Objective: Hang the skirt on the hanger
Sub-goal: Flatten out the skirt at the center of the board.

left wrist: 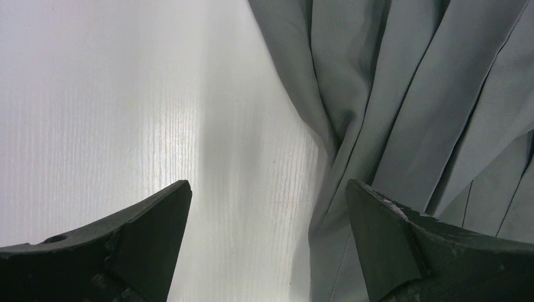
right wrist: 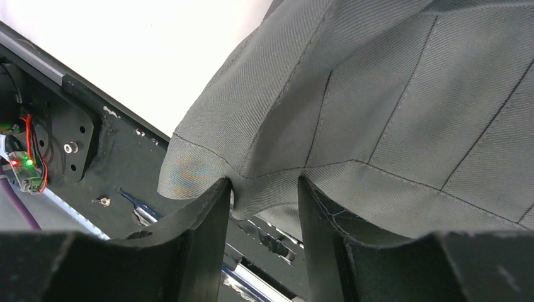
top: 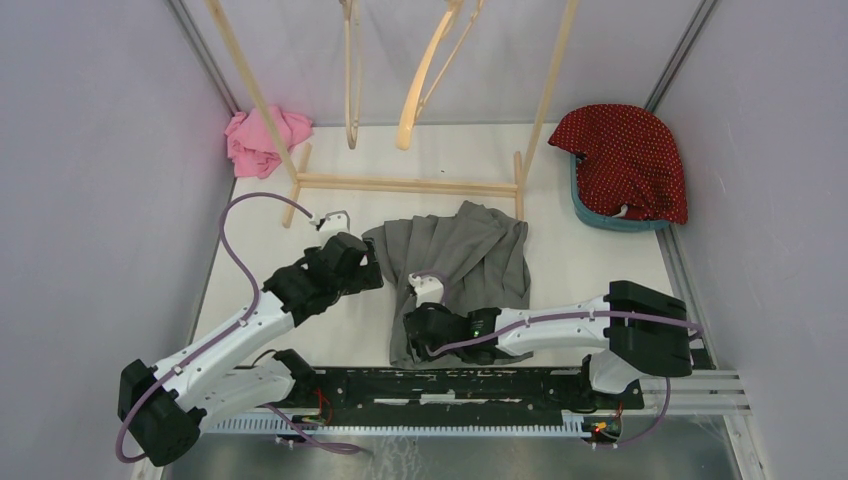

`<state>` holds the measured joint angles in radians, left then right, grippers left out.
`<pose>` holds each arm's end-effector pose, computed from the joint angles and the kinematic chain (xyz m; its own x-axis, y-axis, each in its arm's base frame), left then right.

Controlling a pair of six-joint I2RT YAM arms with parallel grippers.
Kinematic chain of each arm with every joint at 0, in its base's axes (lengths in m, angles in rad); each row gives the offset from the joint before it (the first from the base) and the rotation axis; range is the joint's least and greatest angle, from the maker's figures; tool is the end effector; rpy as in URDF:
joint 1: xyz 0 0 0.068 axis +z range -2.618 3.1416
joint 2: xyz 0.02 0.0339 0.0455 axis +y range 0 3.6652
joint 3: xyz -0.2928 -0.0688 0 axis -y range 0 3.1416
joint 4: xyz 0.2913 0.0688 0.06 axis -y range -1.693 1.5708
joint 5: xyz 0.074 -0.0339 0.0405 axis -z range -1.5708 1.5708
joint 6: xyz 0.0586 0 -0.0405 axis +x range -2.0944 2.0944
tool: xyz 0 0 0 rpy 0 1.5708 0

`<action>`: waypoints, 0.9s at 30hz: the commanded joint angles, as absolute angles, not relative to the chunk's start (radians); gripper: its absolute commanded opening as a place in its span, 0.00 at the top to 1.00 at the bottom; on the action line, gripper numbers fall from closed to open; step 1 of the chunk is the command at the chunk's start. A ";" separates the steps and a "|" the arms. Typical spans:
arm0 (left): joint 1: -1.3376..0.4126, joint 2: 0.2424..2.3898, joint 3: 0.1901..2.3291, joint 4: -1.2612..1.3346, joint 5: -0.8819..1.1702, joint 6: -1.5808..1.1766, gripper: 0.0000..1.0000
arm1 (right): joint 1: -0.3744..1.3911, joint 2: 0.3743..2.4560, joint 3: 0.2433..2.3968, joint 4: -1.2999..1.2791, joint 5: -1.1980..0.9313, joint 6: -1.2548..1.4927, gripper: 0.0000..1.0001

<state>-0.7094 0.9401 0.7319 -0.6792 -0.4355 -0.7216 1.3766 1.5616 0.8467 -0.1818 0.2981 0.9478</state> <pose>0.1868 -0.1278 0.2499 -0.6983 -0.1899 -0.6901 -0.0970 0.9804 -0.1715 0.0859 0.3477 0.1591 -0.8210 -0.1514 -0.5505 -0.4042 0.8352 0.3730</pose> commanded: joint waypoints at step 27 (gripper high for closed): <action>-0.712 0.919 0.811 -0.686 -0.437 -0.753 0.01 | 1.365 1.253 1.530 -0.903 0.481 0.589 0.99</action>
<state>-0.7094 0.9394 0.7357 -0.6834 -0.4339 -0.7216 1.3731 1.2961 1.2636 -0.6777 0.3943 0.7197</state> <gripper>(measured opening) 0.989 0.038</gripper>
